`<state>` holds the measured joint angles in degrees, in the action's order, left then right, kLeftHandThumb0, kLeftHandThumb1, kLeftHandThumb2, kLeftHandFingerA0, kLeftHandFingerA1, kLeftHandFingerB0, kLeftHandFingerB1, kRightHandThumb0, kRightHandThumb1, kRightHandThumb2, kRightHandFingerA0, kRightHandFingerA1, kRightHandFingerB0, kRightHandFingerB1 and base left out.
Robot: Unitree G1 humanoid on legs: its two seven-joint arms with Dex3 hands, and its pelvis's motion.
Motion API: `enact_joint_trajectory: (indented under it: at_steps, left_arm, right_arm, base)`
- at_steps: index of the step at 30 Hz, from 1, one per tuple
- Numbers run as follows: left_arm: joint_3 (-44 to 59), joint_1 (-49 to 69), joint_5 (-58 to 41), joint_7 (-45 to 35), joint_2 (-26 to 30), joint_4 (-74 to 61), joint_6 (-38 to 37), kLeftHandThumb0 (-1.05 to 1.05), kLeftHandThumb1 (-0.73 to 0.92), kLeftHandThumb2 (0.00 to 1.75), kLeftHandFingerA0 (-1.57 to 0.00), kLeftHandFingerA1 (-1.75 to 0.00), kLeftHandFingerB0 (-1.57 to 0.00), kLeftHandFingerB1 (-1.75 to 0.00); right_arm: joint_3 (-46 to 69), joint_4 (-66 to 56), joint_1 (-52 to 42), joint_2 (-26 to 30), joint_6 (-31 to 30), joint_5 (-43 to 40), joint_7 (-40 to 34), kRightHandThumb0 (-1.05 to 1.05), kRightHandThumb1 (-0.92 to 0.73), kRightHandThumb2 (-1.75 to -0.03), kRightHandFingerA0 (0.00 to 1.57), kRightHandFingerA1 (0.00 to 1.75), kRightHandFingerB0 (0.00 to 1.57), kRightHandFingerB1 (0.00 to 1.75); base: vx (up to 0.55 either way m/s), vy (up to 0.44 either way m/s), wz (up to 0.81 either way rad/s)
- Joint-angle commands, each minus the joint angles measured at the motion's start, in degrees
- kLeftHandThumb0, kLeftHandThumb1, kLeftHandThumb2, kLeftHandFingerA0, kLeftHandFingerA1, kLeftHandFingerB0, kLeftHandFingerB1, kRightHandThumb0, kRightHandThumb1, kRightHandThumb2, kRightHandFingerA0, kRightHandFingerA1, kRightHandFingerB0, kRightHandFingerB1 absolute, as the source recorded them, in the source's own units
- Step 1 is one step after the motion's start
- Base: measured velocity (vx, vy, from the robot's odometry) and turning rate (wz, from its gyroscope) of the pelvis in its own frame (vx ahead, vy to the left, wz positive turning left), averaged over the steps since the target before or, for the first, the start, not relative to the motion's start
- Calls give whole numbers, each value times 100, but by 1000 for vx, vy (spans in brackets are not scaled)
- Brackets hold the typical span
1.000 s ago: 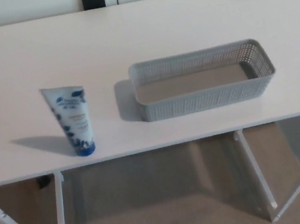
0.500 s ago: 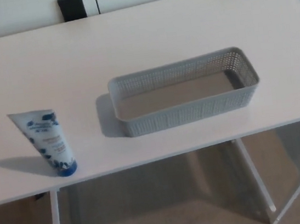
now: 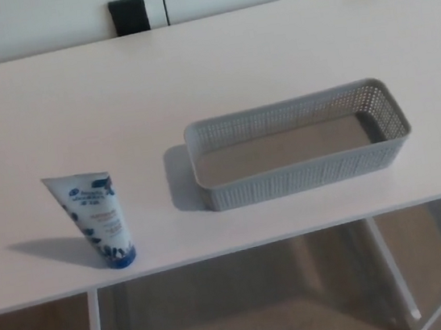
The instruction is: The robot walks towards a table in front, picks a shampoo with left hand and puts it in a small grey container
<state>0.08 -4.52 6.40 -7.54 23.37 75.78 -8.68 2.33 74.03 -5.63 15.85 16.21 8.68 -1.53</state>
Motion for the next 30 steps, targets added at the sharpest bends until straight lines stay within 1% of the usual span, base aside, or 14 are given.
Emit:
enact_joint_trajectory:
  at_steps: [1,5,6,8,9,10,12,15,16,20,23,25,26,30]
  left_arm:
    - [-35,5,118,-106,117,14,104,-44,55,80,-55,-56,-39,-48]
    - [-26,59,112,-159,140,25,72,-45,55,80,-53,-56,-37,-48]
    - [-2,73,92,-189,167,22,32,-36,64,58,-62,-47,-44,-38]
    - [-52,67,146,-172,175,4,-20,-37,63,59,-67,-49,-45,-38]
    - [-140,78,206,-275,219,-104,-147,-47,51,80,-54,-56,-38,-49]
    - [-144,180,148,-479,261,-302,-287,-41,61,58,-53,-43,-43,-37]
    - [-47,462,-55,-832,365,-713,-515,-40,61,58,-50,-42,-40,-36]
    - [557,1343,-910,-1568,391,-2104,-418,-38,55,57,-54,-43,-34,-34]
    - [925,2665,-1676,-2150,540,-4256,-258,-55,44,71,-37,-47,-17,-37]
    - [1608,4158,-2957,-3330,815,-6351,-231,-52,45,68,-20,-41,-8,-33]
    - [2100,4458,-3646,-4048,940,-6874,-70,-31,57,58,-20,-36,-11,-25]
    - [2737,4498,-4263,-4574,1125,-7256,155,-38,52,57,-21,-35,-11,-26]
    - [3016,4456,-4444,-4695,1194,-7436,122,-30,34,89,-1,-48,0,-49]
    - [3575,4387,-4825,-4651,1312,-8120,302,-32,30,87,0,-47,0,-49]
  right_arm:
    - [-60,30,-24,39,-45,50,-8,-29,-69,-60,71,47,56,41]
    - [-93,49,-56,17,-54,45,-30,-28,-68,-60,71,47,57,41]
    - [-117,64,-63,-8,-40,61,-62,-28,-68,-59,70,46,57,41]
    - [-126,74,-57,-2,-54,64,-83,-27,-68,-60,71,47,57,41]
    - [-108,97,-24,17,-79,48,-88,-29,-68,-60,70,46,56,40]
    - [-95,102,-20,57,-82,37,-76,-28,-67,-60,70,47,57,41]
    - [-44,113,-21,70,-102,-16,-48,-29,-68,-59,72,47,58,41]
    - [-30,101,-39,115,-92,-25,19,-29,-68,-60,71,48,56,41]
    - [-2,91,-44,144,-112,-51,39,-29,-68,-60,73,48,57,41]
    - [73,51,-88,221,-38,-127,80,-31,-68,-60,77,49,58,41]
    - [75,53,-53,256,-68,-126,104,-30,-69,-60,75,48,57,41]
    - [87,103,3,244,-98,-129,100,-32,-68,-60,75,47,57,41]
    - [134,119,-22,234,-115,-180,141,-30,-68,-60,74,46,55,40]
    - [207,112,-71,243,-104,-240,108,-31,-68,-60,75,47,56,41]
  base:
    - [0,0,0]
    - [0,0,0]
    - [0,0,0]
    - [0,0,0]
    - [0,0,0]
    - [0,0,0]
    - [0,0,0]
    - [0,0,0]
    - [0,0,0]
    - [0,0,0]
    - [0,0,0]
    - [0,0,0]
    - [0,0,0]
    - [0,0,0]
